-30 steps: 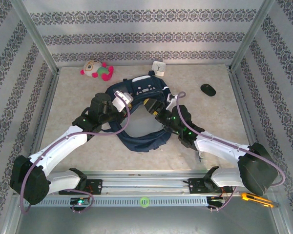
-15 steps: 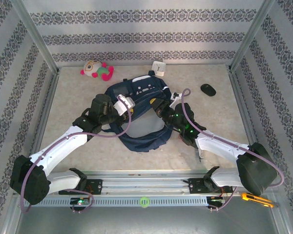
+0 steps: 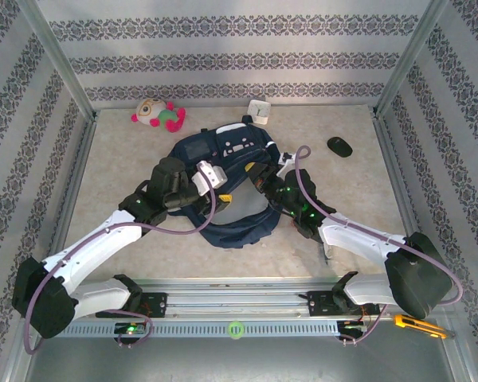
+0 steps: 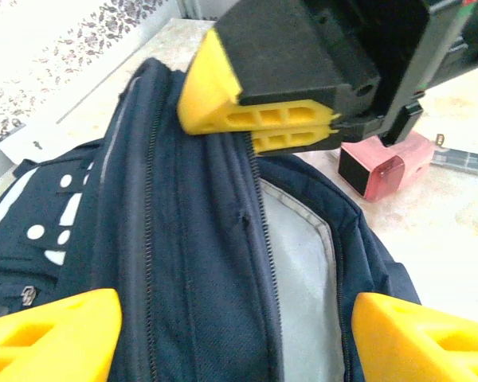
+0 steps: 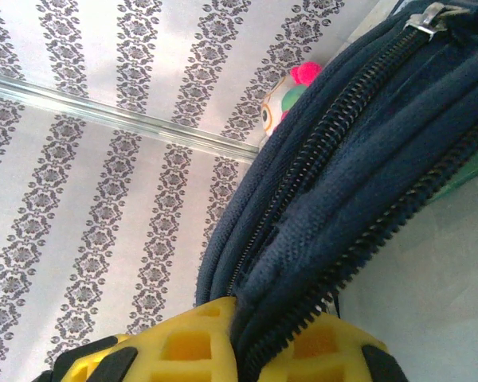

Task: Pack the student bag

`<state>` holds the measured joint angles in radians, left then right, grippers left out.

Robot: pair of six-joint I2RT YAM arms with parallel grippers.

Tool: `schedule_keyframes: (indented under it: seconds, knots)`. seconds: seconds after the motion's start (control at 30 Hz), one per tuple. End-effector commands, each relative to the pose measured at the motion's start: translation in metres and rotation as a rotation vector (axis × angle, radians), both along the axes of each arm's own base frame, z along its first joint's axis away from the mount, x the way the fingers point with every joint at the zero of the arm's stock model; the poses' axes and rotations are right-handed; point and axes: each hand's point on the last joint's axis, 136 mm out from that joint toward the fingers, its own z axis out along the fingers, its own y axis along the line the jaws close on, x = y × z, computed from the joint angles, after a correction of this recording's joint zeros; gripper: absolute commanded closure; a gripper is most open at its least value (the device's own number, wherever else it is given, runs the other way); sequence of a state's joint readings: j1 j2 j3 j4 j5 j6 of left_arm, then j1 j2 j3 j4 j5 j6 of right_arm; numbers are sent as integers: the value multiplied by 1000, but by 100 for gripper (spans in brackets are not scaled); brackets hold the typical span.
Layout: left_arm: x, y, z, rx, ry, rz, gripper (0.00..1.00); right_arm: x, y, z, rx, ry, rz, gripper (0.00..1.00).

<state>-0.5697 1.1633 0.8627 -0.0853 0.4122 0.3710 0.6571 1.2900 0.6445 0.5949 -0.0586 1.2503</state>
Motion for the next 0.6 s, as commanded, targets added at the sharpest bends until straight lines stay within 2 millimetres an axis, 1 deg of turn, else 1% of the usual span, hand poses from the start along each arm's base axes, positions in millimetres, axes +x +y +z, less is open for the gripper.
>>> schedule_keyframes:
  seconds: [0.0,0.07,0.17,0.27,0.3,0.33,0.4,0.43,0.47,0.5,0.57]
  knots:
    - [2,-11,3,2,-18,-19,18,7,5,17,5,-63,-16,100]
    - [19,-6,1,7,-44,70,17,6,8,18,7,-64,-7,100]
    - [38,-3,6,-9,-94,145,16,5,10,23,11,-73,-5,100]
    - [49,-6,7,-25,-132,171,16,3,12,29,14,-85,4,100]
    - [53,-6,7,-25,-138,182,17,2,13,30,14,-88,7,100]
    - [58,-5,6,-23,-143,201,19,2,14,33,11,-95,10,100]
    - [62,-3,5,-16,-148,225,28,0,14,36,0,-105,16,99]
    - [63,0,6,-17,-153,242,38,-1,12,37,-17,-115,17,96]
    - [64,2,9,-24,-159,259,49,-1,8,35,-42,-118,11,91]
    - [63,5,10,-29,-164,270,57,-3,5,34,-65,-120,11,85]
    - [61,11,13,-32,-182,293,75,-7,-3,28,-127,-110,17,70]
